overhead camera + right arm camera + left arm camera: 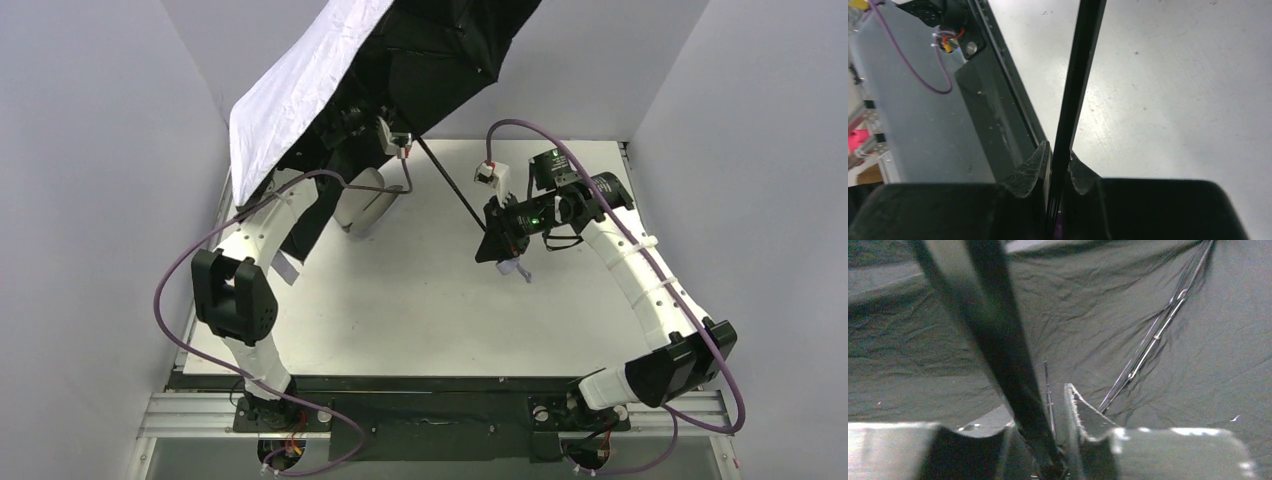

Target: Open the umbrella

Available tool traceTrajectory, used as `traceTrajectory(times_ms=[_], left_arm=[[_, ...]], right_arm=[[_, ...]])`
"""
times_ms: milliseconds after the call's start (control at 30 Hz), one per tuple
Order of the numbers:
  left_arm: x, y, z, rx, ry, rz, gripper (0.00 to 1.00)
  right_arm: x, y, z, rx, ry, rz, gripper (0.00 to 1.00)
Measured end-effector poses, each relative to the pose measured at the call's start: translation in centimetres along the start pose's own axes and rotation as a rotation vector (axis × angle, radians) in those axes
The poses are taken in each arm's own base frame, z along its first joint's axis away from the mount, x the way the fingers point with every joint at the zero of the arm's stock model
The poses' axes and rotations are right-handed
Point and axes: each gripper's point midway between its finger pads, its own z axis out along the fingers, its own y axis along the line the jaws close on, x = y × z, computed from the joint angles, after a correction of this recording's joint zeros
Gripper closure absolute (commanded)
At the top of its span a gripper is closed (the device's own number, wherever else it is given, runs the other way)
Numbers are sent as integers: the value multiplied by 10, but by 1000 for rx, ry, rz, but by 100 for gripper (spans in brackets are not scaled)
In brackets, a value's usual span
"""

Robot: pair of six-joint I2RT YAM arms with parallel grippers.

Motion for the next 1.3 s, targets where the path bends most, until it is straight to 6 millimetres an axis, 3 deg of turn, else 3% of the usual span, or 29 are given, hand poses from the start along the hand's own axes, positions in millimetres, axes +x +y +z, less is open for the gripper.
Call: traceTrajectory(times_ms=[100,233,433,633,900,1100,1200,1300], left_arm=[[-4,7,5,-13,33,15,59],[8,15,6,-22,119,26,50],[5,34,12,-49,132,34,38],[-21,45,5,-48,48,42,30],[-36,55,-15,-52,15,46,28],[-46,32,-25,-10,29,-87,22],[-55,23,-29,-3,43,-194,21],[-76,19,-27,8,41,-373,21]], right_arm=[[-1,8,-2,-23,-6,50,100],[-9,23,-8,-36,-70,126,100],[-43,35,-15,-51,-291,227,100],[-88,26,-20,-93,-506,338,100],[-121,11,-37,-69,-698,403,100],[-124,13,-62,9,-833,365,100],[-115,13,-73,74,-902,349,100],[-100,8,-84,156,-966,342,100]])
